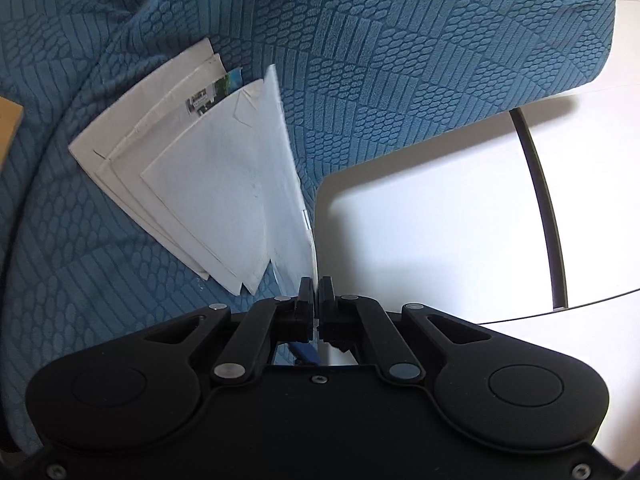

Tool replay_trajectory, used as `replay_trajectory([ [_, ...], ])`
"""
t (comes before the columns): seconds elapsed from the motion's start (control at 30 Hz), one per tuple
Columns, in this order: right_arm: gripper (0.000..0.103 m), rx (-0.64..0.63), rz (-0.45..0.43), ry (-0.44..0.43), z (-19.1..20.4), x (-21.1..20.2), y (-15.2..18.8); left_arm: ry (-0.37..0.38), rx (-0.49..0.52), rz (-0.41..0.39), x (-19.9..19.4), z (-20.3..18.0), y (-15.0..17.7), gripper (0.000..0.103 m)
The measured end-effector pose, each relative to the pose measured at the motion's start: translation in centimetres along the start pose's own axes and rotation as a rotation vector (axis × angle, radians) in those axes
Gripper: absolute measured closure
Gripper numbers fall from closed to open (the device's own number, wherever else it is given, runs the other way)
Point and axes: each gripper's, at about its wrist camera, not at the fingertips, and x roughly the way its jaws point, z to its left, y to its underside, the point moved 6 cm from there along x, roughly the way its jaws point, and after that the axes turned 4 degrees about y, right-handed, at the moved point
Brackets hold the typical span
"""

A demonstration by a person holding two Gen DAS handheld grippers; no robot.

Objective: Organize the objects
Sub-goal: 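Close both grippers on the edge of the white notebook, then lift the white notebook upright off the seat with both grippers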

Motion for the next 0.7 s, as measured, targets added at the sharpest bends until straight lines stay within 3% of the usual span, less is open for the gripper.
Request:
replay_trajectory([
  [0.03, 0.082, -0.009, -0.001, -0.004, 0.2, 0.0, 0.2, -0.002, -0.001, -0.003, -0.5, -0.1, -0.1, 0.102],
  [0.13, 0.089, -0.073, -0.007, -0.016, 1.4, -0.8, 0.6, 0.013, -0.023, -0.007, -1.8, -0.3, -0.3, 0.101],
  [0.3, 0.09, -0.223, -0.038, 0.002, 4.0, -3.1, 1.6, 0.048, -0.048, -0.005, -3.9, -1.2, 0.0, 0.101],
  [0.7, 0.091, -0.422, -0.071, -0.012, 8.1, -8.8, 4.6, 0.098, -0.025, -0.038, -9.5, -4.4, 1.2, 0.1],
])
